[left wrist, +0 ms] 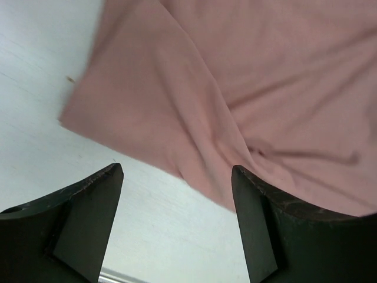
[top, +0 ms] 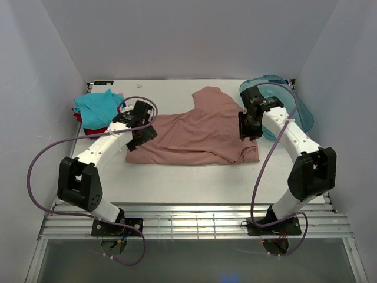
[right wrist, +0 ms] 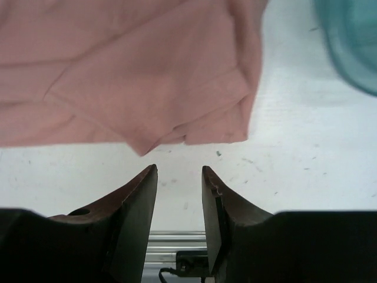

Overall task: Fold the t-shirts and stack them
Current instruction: Fold the tshirt

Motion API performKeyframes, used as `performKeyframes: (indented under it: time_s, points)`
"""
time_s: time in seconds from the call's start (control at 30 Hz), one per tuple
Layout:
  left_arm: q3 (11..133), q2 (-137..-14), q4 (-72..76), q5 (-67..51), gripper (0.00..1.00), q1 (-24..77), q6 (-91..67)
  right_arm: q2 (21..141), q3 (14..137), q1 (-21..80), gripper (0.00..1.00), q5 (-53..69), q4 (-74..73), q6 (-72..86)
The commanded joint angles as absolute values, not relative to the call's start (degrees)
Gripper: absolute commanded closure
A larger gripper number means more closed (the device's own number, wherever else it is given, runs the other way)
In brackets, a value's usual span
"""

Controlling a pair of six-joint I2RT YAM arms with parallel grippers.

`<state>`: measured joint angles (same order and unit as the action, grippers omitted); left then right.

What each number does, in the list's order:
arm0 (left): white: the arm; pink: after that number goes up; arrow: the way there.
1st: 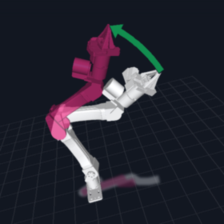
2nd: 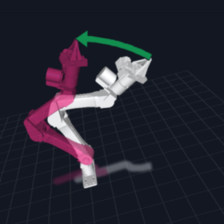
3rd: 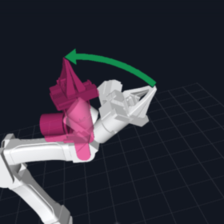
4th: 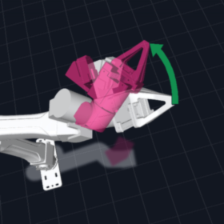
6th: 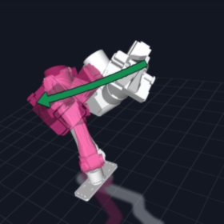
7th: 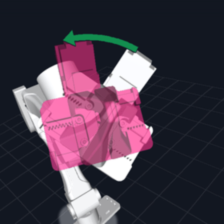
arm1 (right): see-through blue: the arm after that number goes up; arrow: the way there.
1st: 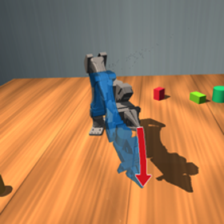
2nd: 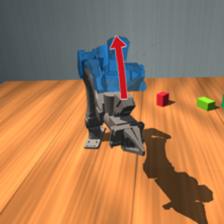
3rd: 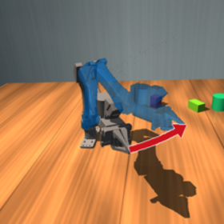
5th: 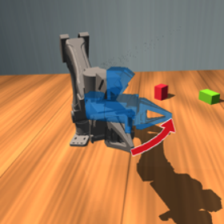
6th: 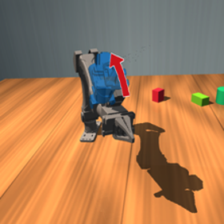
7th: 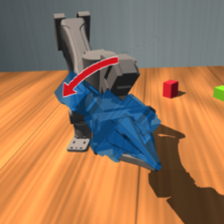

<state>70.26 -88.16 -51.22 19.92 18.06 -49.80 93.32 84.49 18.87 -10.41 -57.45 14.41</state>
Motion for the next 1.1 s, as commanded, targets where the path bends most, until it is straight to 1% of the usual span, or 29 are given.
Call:
performKeyframes:
  time_s: [0.0, 0.07, 0.13, 0.4, 0.57, 0.77, 0.9, 1.03, 1.07]
  points:
    - [68.2, -86.0, -51.2, 21.2, 0.16, 26.9, -54.4, 91.2, 76.7, 22.7, 0.58, -3.9, -52.1, 14.9]
    - [66.5, -86.7, -51.4, 21.7, 0.16, 29.9, -56.5, 90.5, 74.8, 24.2, 0.58, -2.5, -50.4, 15.1]
    - [65.2, -87.7, -51.3, 21.3, 0.16, 30.6, -57.8, 90.9, 73.5, 24.5, 0.58, -2.0, -50.2, 15.0]
    - [62.1, -88.2, -50.9, 20.9, 0.16, 31.9, -59.4, 93.4, 70.1, 25.6, 0.59, -1.2, -48.0, 14.2]
    - [61.6, -89.6, -50.8, 21.4, 0.16, 32.3, -59.2, 96.3, 70.1, 25.7, 0.59, -2.1, -47.2, 13.8]
    - [58.3, -88.8, -50.6, 22.1, 0.15, 32.4, -59.8, 99.1, 70.4, 25.8, 0.60, -1.8, -46.1, 13.7]
    - [56.8, -87.8, -50.5, 22.4, 0.15, 32.4, -60.1, 100.4, 70.1, 25.8, 0.62, -1.0, -46.1, 13.7]
    - [56.0, -86.8, -50.7, 22.7, 0.15, 32.4, -60.2, 100.7, 69.8, 25.8, 0.71, -0.7, -46.5, 13.5]
    - [55.6, -86.7, -50.6, 22.6, 0.15, 32.4, -60.3, 100.7, 69.7, 25.9, 0.71, -0.5, -46.7, 13.4]
